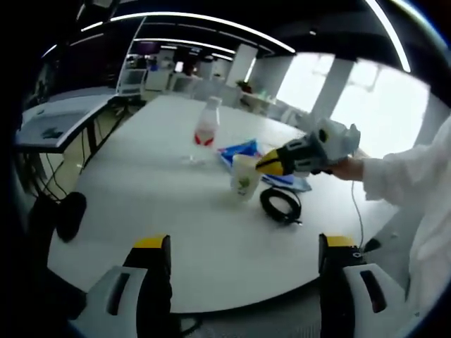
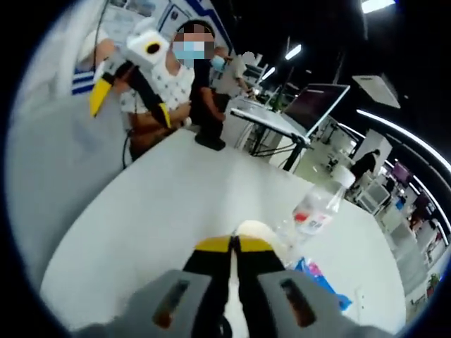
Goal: Arrange the tabletop items into an orderly group along one side of the table until the central work area is clear of visible clutter.
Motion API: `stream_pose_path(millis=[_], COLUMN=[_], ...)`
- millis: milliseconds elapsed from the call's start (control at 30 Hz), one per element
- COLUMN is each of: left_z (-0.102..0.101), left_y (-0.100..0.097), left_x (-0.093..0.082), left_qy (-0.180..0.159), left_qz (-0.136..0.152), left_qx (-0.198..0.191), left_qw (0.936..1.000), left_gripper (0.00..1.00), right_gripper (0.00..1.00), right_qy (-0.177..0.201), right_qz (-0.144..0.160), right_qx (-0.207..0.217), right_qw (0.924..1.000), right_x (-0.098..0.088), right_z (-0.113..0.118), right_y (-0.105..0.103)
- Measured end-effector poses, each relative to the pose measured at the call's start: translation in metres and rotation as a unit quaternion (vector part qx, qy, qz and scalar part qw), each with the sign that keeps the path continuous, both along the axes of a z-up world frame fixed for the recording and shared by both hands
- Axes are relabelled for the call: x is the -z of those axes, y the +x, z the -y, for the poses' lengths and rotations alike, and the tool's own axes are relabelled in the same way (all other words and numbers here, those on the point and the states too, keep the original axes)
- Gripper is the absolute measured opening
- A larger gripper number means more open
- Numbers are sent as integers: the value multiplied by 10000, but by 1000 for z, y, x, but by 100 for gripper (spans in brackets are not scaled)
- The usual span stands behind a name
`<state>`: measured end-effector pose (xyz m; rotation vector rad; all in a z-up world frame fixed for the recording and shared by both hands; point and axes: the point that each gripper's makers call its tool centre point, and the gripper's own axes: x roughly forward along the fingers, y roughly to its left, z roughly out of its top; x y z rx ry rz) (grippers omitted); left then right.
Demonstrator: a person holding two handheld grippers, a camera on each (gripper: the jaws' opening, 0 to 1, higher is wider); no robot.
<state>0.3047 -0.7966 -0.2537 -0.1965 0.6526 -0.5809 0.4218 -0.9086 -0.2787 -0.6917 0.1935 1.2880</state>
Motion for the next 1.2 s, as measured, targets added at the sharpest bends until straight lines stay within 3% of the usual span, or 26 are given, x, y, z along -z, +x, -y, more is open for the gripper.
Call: stream_pose_path(millis=[367, 1200], left_z=[0, 0], left_y=[0, 0], left_x=[1, 0], left_qy=[43, 35], left_qz=[-3, -13], left_qx=[3, 16], left_qw=[10000, 10000], left_gripper=[83, 83], right_gripper=[0, 0], right_qy=[1, 202], right_qz=[-43, -629], right_qx=[-28, 158], right_qw=[10000, 9977], right_x=[5, 13], right_z=[3, -2], right_y=[-7, -13])
